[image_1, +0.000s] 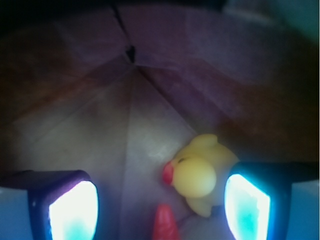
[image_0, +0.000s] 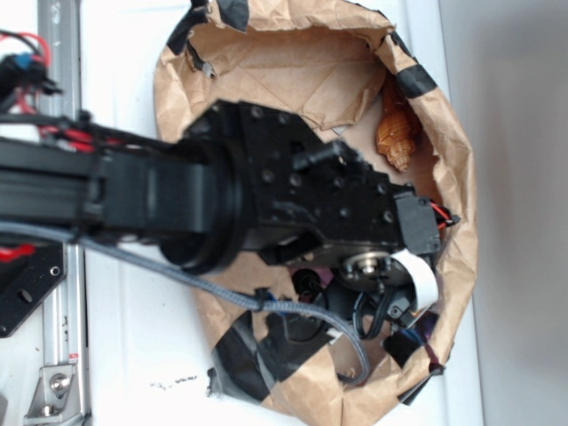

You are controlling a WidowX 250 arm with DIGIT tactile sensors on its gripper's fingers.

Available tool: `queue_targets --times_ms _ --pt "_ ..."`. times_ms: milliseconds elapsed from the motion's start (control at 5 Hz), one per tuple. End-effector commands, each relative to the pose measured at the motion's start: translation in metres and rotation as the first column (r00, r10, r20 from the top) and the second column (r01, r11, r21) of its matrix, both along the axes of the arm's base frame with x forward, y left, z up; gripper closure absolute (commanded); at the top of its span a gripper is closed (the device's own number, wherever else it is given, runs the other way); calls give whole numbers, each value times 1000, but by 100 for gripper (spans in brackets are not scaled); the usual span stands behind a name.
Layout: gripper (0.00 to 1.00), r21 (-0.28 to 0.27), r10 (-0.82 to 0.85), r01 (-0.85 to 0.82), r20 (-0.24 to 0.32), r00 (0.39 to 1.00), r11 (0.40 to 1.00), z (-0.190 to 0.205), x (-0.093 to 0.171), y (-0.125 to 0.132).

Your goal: Grab the yellow duck.

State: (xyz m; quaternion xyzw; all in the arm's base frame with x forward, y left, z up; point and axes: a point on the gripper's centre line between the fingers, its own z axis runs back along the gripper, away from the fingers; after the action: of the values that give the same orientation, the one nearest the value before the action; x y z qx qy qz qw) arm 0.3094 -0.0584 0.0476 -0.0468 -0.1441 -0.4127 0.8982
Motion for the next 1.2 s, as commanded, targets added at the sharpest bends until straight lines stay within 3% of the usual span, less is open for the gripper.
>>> queue_targets --times_ms 0,200,400,600,800,1000 --pt "0 -14 -95 97 87 992 995 7 7 -26" --pt "0 -12 -109 110 52 993 994 -2 7 -32" --pt "0 121 112 -98 -114 987 988 -39 29 -3" --pt "0 218 333 -296 -156 930 930 -60 37 39" --pt "100 197 389 -359 -143 910 912 -49 28 34" --pt "100 181 424 -401 -117 898 898 -46 20 28"
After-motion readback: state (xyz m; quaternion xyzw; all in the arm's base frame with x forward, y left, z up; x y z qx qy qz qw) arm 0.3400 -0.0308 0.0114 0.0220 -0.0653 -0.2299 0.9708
